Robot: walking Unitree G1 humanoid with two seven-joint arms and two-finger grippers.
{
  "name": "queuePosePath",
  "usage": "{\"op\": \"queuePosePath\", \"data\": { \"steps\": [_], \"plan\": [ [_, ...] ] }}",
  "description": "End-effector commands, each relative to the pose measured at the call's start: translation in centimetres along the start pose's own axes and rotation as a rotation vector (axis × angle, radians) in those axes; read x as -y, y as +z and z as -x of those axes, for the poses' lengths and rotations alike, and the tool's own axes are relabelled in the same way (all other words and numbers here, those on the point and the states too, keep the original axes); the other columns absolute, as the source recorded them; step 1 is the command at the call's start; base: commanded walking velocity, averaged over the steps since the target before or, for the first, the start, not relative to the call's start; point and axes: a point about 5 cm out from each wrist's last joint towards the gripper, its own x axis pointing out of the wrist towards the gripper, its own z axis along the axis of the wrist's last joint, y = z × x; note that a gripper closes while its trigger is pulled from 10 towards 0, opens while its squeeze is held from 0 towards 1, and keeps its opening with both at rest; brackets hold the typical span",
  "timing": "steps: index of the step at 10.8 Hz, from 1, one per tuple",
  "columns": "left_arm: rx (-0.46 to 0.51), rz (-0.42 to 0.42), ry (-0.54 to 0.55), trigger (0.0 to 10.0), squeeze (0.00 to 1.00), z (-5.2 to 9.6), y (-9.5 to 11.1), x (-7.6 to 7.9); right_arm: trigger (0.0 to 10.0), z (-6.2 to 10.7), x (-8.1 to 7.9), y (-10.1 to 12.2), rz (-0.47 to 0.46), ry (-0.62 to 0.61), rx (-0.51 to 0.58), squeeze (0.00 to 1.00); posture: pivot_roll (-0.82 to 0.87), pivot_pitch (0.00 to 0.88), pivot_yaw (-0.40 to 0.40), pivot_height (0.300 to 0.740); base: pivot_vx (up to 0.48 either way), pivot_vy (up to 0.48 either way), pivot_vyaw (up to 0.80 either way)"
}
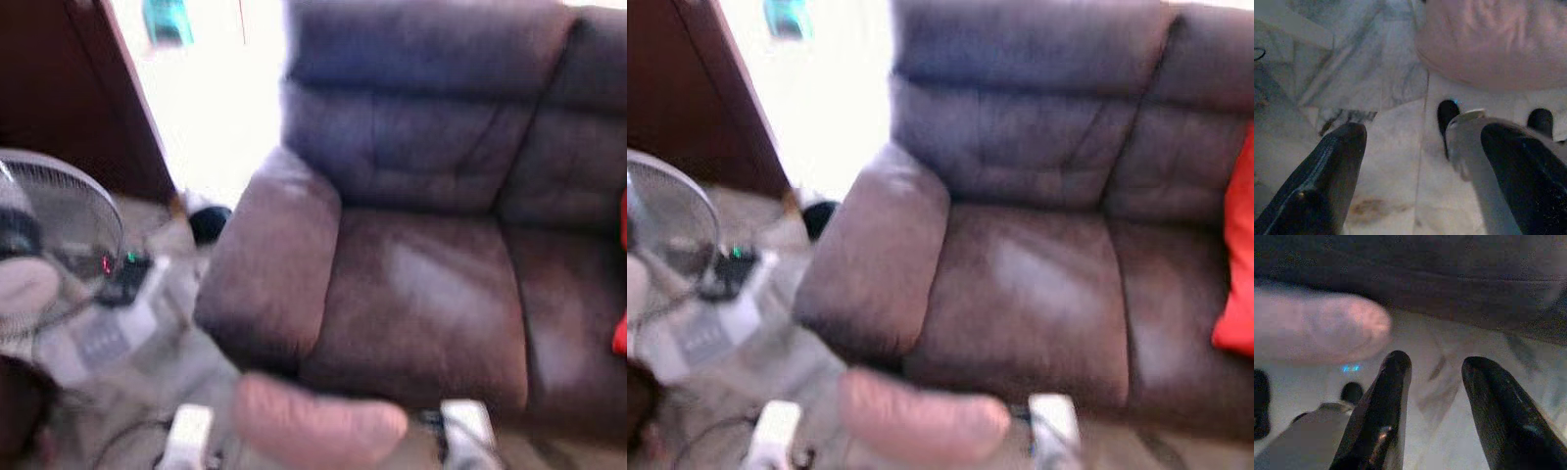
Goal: Move the pillow to the sofa from floor
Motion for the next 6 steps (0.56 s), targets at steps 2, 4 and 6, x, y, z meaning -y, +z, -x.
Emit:
{"op": "queuePosePath", "data": {
  "steps": [2,4,6],
  "plan": [
    [-0.006,-0.007,-0.010,10.0,0.00,0.08,-0.40,0.29,10.0,0.20,0.60,-1.00,-0.003,-0.013,-0.024,0.00,0.02,0.099,-0.011,0.740,0.000,0.000,0.00],
    [-0.008,-0.010,-0.006,10.0,0.00,0.06,-0.35,0.30,10.0,0.20,0.64,-1.00,-0.005,-0.013,-0.025,0.00,0.02,0.102,-0.013,0.740,0.000,0.000,0.00],
    [-0.015,-0.003,-0.003,10.0,0.00,0.03,-0.35,0.41,10.0,0.20,0.63,-1.02,-0.006,-0.013,-0.027,0.00,0.02,0.104,-0.015,0.740,0.000,0.000,0.00]
  ]
}}
